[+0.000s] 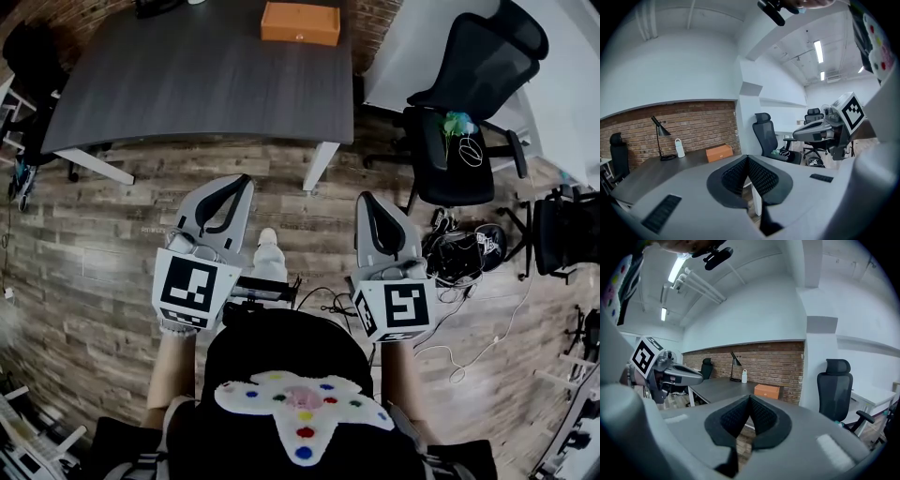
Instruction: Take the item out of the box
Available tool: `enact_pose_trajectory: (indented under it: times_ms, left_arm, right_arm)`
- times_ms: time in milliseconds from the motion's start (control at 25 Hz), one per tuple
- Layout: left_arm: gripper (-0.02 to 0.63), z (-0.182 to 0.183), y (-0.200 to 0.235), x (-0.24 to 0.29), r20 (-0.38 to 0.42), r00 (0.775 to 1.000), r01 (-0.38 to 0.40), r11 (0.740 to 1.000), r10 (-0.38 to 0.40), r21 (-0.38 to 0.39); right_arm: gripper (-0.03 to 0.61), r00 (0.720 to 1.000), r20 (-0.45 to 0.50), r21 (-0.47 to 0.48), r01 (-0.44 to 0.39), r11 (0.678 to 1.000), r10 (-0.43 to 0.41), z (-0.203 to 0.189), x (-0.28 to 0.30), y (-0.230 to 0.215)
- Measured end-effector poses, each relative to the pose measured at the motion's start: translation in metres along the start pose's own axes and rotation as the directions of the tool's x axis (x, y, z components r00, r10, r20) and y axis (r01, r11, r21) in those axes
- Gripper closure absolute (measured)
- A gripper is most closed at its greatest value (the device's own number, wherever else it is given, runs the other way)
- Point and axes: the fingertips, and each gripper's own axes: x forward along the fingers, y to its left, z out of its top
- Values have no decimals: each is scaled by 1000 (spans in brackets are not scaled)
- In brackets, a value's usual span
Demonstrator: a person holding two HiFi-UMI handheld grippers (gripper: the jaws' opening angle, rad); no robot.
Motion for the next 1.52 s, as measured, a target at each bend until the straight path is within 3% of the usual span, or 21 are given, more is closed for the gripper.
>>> enact_pose_trajectory:
  times_ms: [840,1520]
  left_arm:
    - [609,19,126,131,-19,997,73,997,-73,-8]
    - [609,9,177,187,-29,991,130,991,-131,-12]
  right_arm:
    - [569,997,-54,10,48,999,-48,34,176,-38]
    - [569,993,-71,10,92,996,-91,33,251,-50]
